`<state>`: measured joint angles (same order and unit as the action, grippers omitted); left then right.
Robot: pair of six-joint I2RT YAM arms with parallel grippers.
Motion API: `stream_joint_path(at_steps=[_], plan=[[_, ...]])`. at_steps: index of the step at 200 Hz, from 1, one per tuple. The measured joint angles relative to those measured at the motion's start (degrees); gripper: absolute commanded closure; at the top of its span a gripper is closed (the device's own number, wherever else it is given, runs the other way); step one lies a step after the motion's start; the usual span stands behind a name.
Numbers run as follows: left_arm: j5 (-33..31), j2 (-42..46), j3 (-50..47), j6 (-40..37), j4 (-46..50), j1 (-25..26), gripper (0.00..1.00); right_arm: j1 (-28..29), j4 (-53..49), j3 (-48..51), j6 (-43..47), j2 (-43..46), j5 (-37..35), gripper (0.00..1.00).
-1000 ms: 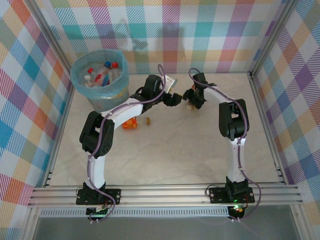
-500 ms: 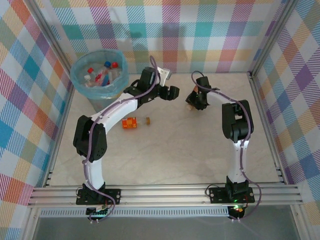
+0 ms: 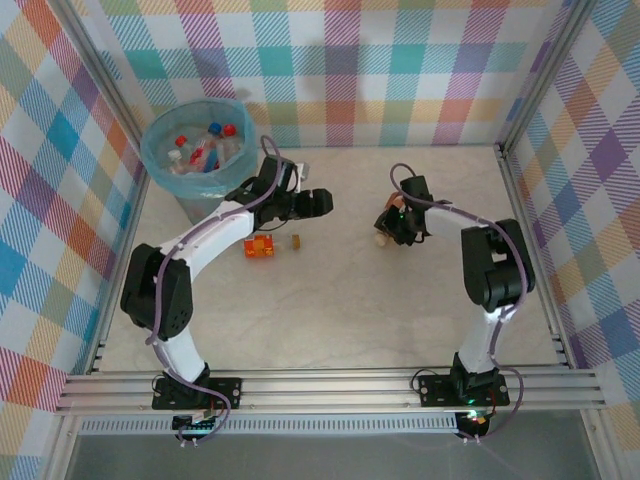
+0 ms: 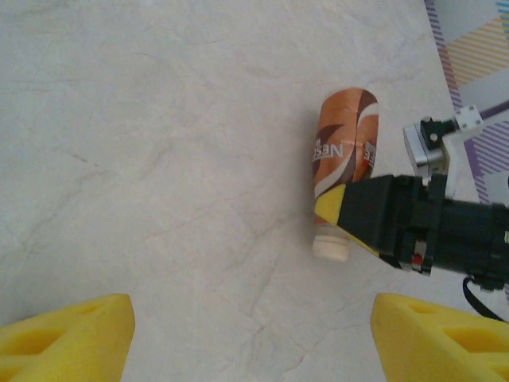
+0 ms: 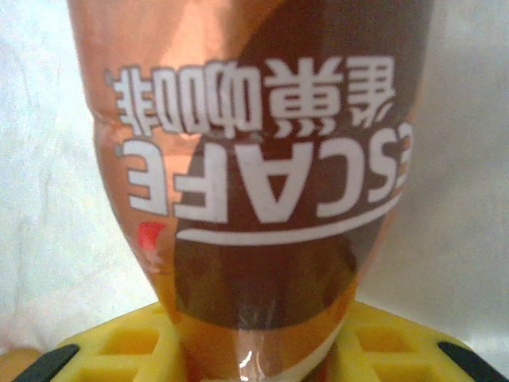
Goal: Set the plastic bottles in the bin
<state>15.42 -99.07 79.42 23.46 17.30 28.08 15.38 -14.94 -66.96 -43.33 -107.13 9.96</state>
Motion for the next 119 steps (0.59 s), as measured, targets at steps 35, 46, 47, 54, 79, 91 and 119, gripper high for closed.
stream_joint_path(at_steps=[35,46,47,54,79,91,119], plan=[[-0.13,5.95,-0.44,0.74,0.09,0.00,0.22,2.60,0.55,4.24,0.50,7.19,0.70,0.65],[-0.28,8.26,-0.44,0.74,0.28,0.00,0.21,3.69,0.63,4.68,1.20,9.33,0.79,0.65],[-0.33,8.39,-0.44,0.74,0.31,0.00,0.21,3.76,0.63,4.70,1.22,9.42,0.81,0.65],[-0.57,9.77,-0.44,0.74,0.46,0.00,0.21,4.50,0.81,4.81,2.01,10.75,0.90,0.65],[-1.42,14.19,-0.42,0.72,0.76,0.00,0.19,7.63,2.21,5.38,5.55,16.68,1.05,0.65],[-1.64,16.20,-0.31,0.61,1.01,0.02,0.15,9.38,3.50,5.62,7.63,19.82,1.20,0.66],[-2.05,20.59,0.35,-0.31,2.54,0.22,0.12,13.14,10.05,6.82,11.87,26.43,4.00,0.67]])
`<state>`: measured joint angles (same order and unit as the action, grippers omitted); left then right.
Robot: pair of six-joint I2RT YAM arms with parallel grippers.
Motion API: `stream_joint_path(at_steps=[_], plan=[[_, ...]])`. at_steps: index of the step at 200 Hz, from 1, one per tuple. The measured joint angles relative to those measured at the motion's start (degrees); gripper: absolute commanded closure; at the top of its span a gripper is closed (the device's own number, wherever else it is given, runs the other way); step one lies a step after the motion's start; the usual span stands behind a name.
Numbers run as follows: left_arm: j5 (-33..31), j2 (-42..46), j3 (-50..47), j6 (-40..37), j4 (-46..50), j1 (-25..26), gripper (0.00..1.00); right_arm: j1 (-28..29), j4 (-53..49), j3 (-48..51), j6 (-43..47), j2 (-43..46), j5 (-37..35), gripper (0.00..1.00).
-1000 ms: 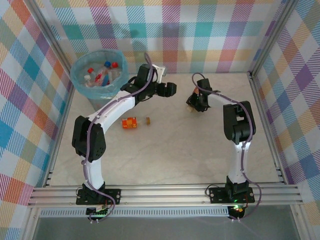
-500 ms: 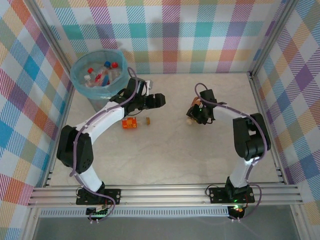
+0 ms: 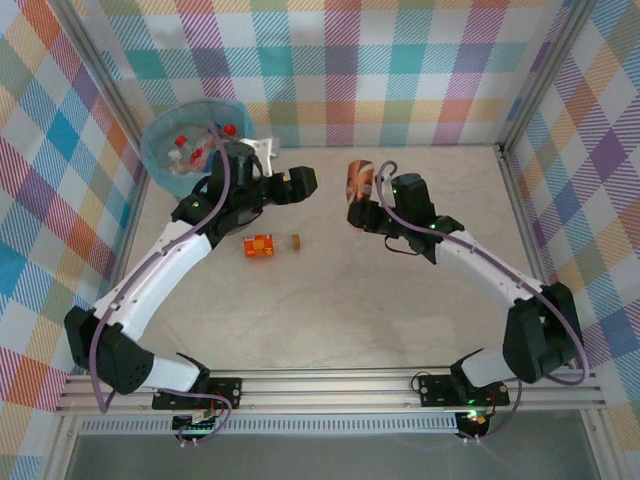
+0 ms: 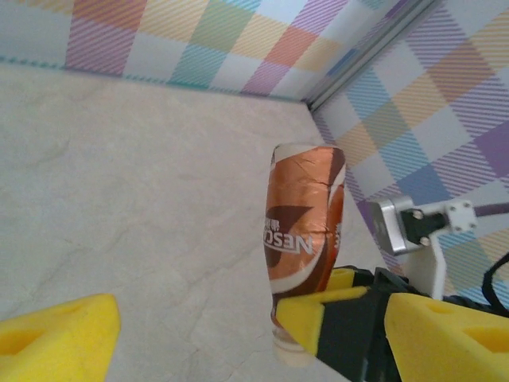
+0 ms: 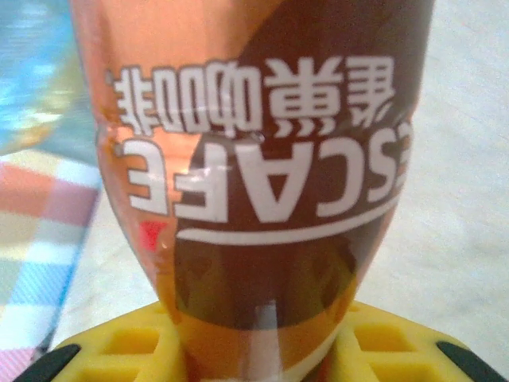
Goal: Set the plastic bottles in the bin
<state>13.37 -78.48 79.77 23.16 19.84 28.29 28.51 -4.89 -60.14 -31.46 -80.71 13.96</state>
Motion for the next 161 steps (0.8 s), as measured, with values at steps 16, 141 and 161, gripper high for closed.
stream_joint_path(at_steps=[16,141,161], plan=[[0.39,2.73,0.00,-0.68,0.24,0.15,0.11,1.75,4.35,0.04,1.66,1.46,3.17,0.65],[12.46,14.23,-5.73,-7.78,-5.33,4.74,0.04,15.54,13.42,-2.99,16.22,5.29,15.61,0.68],[14.10,14.21,-6.64,-8.13,-6.14,5.55,0.10,16.24,13.29,-3.65,17.42,5.29,16.83,0.68]])
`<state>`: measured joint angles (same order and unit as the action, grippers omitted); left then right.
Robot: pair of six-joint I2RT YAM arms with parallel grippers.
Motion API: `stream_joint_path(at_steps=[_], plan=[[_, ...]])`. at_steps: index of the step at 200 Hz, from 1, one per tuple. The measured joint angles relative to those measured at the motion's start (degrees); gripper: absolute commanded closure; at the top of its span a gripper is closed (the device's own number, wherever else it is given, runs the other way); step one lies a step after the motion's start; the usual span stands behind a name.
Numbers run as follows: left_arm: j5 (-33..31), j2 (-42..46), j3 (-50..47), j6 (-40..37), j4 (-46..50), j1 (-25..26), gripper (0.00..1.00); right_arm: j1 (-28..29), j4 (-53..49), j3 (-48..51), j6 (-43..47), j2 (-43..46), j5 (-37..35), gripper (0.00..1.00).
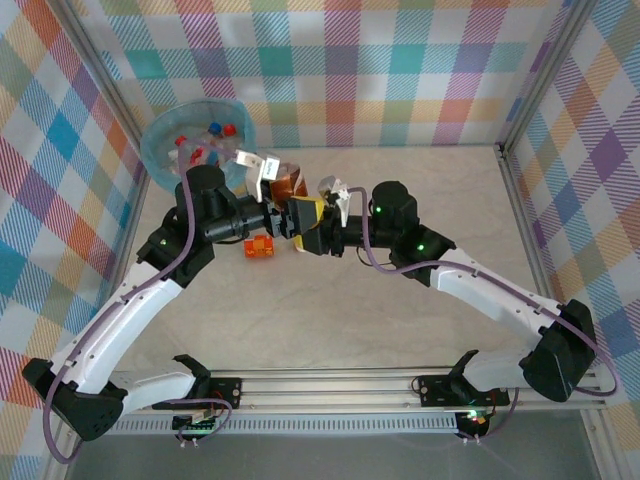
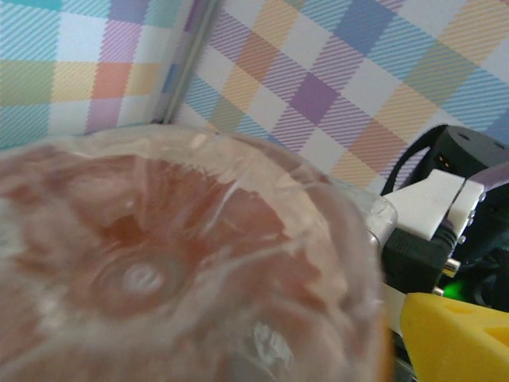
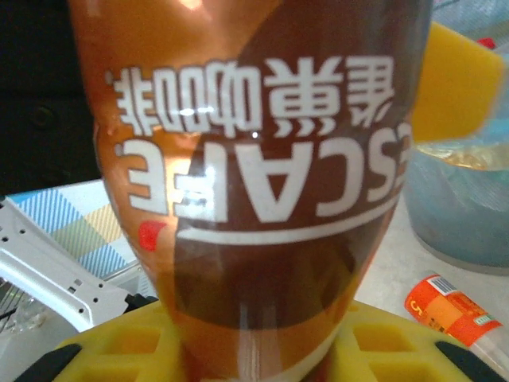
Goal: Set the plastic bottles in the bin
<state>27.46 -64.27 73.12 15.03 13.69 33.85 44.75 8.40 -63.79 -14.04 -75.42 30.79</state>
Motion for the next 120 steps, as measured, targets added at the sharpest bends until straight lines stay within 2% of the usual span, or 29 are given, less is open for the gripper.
stream_joint_path(at_steps=[89,120], plan=[[0.31,-2.10,1.31,-1.46,-0.52,-0.13,0.39,0.11,-2.62,-2.23,1.27,-0.17,1.70,0.67],[-0.55,-2.10,1.31,-1.16,-0.48,-0.22,0.43,0.11,-2.62,-2.23,1.25,-0.17,1.38,0.67]])
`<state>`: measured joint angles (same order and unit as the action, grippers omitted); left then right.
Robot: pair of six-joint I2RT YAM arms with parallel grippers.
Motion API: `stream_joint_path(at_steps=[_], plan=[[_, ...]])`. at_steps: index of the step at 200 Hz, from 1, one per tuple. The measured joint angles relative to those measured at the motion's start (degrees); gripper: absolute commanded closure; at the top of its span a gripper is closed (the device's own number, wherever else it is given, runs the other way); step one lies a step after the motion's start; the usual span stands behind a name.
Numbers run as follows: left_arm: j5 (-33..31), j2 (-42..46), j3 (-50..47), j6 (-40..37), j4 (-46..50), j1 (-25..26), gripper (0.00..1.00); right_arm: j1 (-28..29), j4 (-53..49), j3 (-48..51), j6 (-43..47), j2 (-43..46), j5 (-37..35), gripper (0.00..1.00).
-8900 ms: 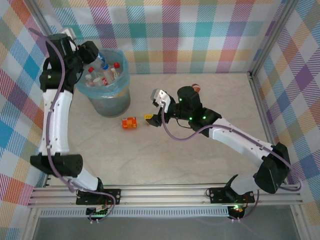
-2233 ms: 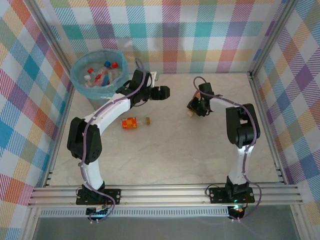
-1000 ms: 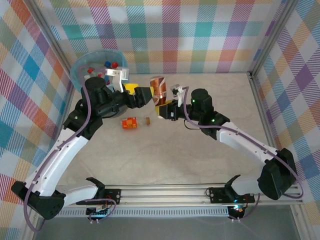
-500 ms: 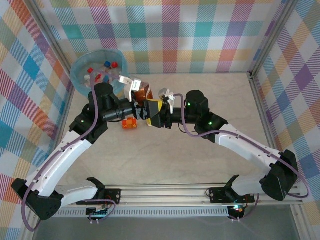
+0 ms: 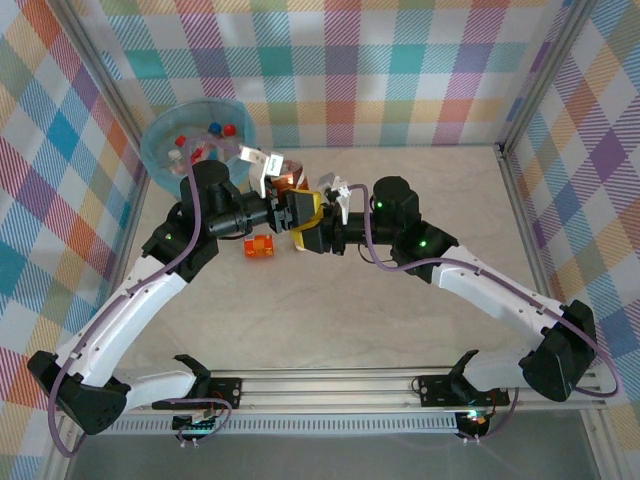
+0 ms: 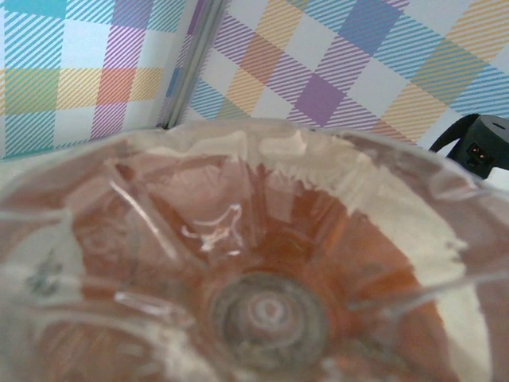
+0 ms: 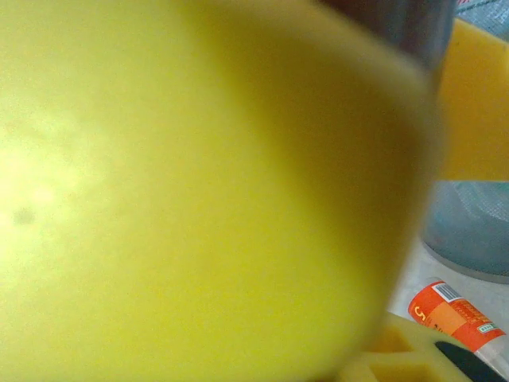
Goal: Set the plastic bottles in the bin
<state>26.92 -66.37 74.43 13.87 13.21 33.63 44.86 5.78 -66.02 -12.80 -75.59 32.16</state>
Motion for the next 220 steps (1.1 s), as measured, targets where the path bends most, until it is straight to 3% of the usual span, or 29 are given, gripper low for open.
stream_joint_path(at_steps=[32,56,109,119,140,157,220], plan=[[-0.59,0.09,0.00,0.00,0.00,0.00,0.47,0.02,0.11,0.00,0.00,0.00,-0.17,0.67],[-1.44,0.50,0.00,0.00,0.17,0.04,0.56,0.13,0.02,-0.48,0.00,-0.22,-0.17,0.68],[-3.58,0.87,0.09,0.24,0.79,0.28,0.58,0.22,0.13,-0.85,0.00,-0.74,-0.15,0.66],[-3.89,0.87,0.13,0.28,1.07,0.33,0.60,0.22,0.11,-0.85,0.00,-0.81,-0.15,0.61],[-5.64,0.87,0.46,0.87,1.88,0.39,0.61,0.24,-0.02,-0.92,0.20,-0.98,-1.20,0.37],[-8.74,0.98,0.85,1.55,2.82,0.37,0.61,0.35,-0.72,-1.01,0.44,-1.38,-3.37,0.30],[-25.51,1.70,9.40,0.55,10.64,-2.67,0.61,0.50,-3.10,-2.19,2.21,-1.77,-11.08,0.28]])
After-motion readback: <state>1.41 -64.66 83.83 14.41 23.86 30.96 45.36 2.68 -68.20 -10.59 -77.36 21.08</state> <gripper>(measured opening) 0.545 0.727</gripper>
